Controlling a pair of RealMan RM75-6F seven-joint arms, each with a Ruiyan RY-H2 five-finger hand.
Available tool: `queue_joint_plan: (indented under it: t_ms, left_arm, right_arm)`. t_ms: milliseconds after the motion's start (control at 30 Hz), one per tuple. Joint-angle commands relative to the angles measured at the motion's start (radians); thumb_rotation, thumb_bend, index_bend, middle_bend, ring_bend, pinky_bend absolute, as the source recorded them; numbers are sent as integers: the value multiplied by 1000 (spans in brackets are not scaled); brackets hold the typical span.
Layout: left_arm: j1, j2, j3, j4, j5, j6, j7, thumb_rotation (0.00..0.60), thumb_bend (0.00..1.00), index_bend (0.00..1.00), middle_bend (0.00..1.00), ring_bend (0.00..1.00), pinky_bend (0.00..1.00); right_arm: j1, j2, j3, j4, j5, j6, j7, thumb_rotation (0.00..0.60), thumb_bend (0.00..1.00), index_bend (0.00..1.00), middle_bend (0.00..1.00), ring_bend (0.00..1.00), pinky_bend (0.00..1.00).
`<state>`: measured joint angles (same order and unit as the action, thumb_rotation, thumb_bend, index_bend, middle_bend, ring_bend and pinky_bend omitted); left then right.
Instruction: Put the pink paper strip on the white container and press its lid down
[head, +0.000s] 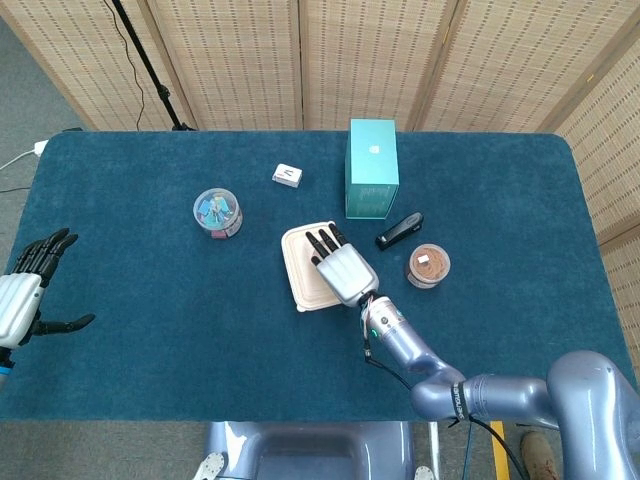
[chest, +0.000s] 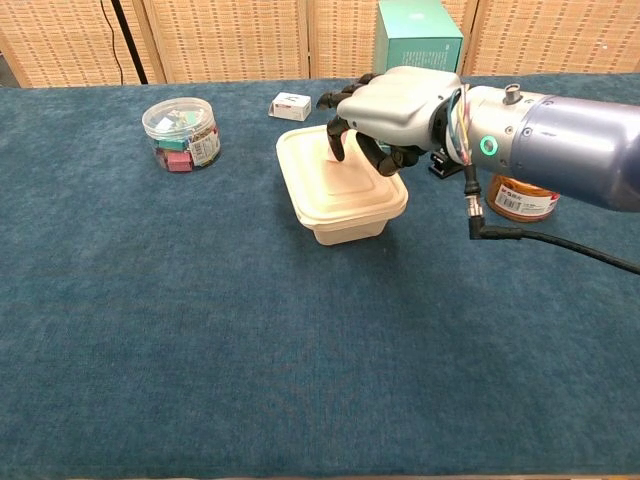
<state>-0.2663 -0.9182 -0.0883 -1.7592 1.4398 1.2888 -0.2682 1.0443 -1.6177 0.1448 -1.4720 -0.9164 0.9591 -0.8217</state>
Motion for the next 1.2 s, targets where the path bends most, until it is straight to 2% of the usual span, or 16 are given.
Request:
queue_joint_plan:
  t_ms: [33, 1200]
  left_arm:
    - [0, 1, -1, 1, 0, -2, -4, 600, 0, 0, 0, 0, 0]
    - [2, 7, -1, 5, 1, -5, -20, 600, 0, 0, 0, 0, 0]
  right_arm:
    - [5, -8, 5, 12, 5, 0, -4, 600, 974, 323, 0, 0, 0]
    - [10, -35, -4, 48, 5, -6, -14, 600, 975, 339, 0, 0, 0]
